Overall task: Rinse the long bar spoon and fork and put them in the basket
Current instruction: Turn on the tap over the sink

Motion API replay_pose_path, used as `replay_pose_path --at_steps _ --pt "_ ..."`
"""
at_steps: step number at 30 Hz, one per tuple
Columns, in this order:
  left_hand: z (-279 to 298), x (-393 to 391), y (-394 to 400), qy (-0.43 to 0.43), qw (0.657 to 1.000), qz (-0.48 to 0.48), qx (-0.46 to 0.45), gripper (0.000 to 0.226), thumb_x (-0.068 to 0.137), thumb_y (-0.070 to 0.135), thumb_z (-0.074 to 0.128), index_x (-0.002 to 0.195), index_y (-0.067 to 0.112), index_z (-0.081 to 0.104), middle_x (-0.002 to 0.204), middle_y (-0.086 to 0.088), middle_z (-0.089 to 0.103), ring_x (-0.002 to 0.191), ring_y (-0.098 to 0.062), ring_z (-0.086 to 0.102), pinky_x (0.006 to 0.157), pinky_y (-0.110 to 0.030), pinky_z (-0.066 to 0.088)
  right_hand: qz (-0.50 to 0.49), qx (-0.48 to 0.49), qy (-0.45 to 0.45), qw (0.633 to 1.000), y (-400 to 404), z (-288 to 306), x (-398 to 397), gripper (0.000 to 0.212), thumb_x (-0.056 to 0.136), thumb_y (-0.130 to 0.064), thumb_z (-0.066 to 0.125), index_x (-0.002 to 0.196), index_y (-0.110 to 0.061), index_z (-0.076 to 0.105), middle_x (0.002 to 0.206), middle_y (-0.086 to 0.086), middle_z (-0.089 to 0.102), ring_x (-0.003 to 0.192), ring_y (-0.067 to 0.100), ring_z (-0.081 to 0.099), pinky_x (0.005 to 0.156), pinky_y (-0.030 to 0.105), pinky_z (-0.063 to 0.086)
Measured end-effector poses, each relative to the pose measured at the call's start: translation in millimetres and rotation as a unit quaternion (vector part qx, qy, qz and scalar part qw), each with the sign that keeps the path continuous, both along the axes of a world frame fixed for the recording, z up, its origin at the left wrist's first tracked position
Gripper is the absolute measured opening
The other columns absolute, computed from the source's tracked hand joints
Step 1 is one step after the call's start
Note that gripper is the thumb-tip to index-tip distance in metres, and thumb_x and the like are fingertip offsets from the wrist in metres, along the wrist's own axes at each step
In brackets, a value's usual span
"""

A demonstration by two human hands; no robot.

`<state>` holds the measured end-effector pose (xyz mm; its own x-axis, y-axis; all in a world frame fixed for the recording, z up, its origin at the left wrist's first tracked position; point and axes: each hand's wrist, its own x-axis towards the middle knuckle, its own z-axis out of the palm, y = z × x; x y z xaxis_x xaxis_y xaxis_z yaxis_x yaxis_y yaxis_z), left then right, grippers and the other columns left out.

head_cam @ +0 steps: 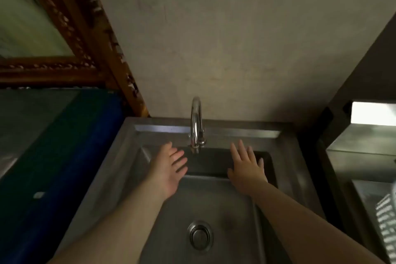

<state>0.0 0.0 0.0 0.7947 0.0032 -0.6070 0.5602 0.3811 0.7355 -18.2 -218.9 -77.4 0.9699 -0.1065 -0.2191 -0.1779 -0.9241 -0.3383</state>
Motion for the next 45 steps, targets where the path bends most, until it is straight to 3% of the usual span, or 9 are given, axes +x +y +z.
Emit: replay_pose_path --at_steps 5,9,13,30,45 --pt "-42 31 -8 0.044 0.986 0.065 -0.148 0.071 0.094 0.050 0.040 0.145 0.001 0.034 0.145 -0.020 0.046 0.136 -0.034 0.041 0.111 -0.048 0.028 0.013 -0.057 0.063 0.996 -17 -52 33 0.089 0.093 -0.028 0.054 0.154 -0.028 -0.011 0.163 -0.002 -0.024 0.149 0.027 -0.021 0.118 0.065 0.005" --pt "-59 47 -10 0.056 0.970 0.105 -0.210 0.082 0.092 0.055 0.037 0.148 -0.002 0.025 0.152 -0.024 0.035 0.142 -0.035 0.031 0.116 -0.049 0.019 0.006 -0.074 0.046 0.996 -19 -86 43 0.093 0.091 -0.029 0.057 0.154 -0.026 -0.011 0.163 -0.001 -0.023 0.149 0.027 -0.022 0.117 0.065 0.007" --pt "-67 57 -10 0.040 0.952 0.117 -0.280 0.087 0.091 0.057 0.036 0.148 -0.006 0.020 0.155 -0.028 0.026 0.144 -0.038 0.027 0.115 -0.050 0.022 -0.012 -0.086 0.018 0.996 -14 -107 45 0.101 0.087 -0.030 0.063 0.154 -0.025 -0.013 0.163 -0.001 -0.022 0.148 0.028 -0.023 0.117 0.064 0.009" --pt "-72 71 -3 -0.013 0.934 0.111 -0.339 0.088 0.093 0.057 0.031 0.146 -0.011 0.019 0.153 -0.035 0.024 0.144 -0.044 0.023 0.119 -0.051 0.013 -0.017 -0.114 -0.024 0.993 -13 -127 48 0.106 0.084 -0.025 0.065 0.153 -0.025 -0.015 0.164 0.002 -0.017 0.148 0.030 -0.021 0.118 0.057 0.009" --pt "-81 69 6 -0.035 0.940 0.076 -0.332 0.082 0.092 0.056 0.035 0.143 -0.008 0.029 0.149 -0.032 0.035 0.140 -0.042 0.033 0.117 -0.052 0.021 -0.023 -0.115 -0.016 0.993 -14 -131 49 0.115 0.079 -0.028 0.070 0.151 -0.026 -0.019 0.163 0.002 -0.020 0.148 0.029 -0.021 0.117 0.054 0.008"
